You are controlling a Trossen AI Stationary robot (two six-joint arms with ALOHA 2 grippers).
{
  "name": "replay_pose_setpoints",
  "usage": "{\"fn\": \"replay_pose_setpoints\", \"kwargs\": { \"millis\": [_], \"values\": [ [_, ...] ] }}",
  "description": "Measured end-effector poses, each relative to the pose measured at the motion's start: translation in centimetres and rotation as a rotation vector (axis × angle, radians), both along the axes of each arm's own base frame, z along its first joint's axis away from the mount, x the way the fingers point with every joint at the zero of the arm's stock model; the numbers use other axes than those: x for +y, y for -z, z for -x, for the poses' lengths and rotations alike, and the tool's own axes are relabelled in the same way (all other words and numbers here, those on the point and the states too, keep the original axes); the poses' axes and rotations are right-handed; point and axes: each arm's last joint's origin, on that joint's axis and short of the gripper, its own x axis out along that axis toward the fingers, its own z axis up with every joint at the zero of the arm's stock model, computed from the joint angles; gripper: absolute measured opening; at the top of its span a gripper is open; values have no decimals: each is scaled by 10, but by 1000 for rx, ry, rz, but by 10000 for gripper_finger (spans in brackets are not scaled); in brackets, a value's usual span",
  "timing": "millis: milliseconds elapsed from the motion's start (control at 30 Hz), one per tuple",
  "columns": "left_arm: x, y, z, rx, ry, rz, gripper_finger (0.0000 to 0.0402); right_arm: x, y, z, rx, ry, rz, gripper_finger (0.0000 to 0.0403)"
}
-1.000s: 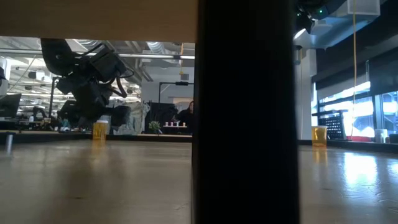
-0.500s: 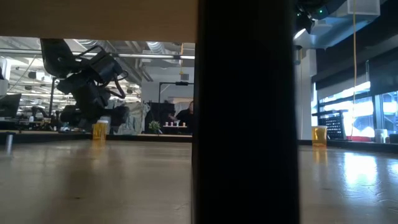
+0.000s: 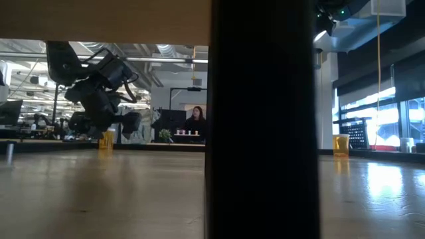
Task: Pick and place medicine bottles onto shelf by color
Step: Put the top left orange pill bottle on the shelf aligned with the other orange pill bottle
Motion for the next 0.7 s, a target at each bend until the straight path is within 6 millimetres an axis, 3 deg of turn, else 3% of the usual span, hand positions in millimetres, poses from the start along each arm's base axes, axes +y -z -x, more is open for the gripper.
{"fn": "replay_pose_setpoints", "kwargs": {
  "millis": [200, 700],
  "values": [
    [-1, 10, -6, 57, -38, -44, 373, 0, 0, 0, 0, 0, 0, 213],
    [4, 21, -15, -13, -218, -162, 373, 0, 0, 0, 0, 0, 0, 213]
  ]
}}
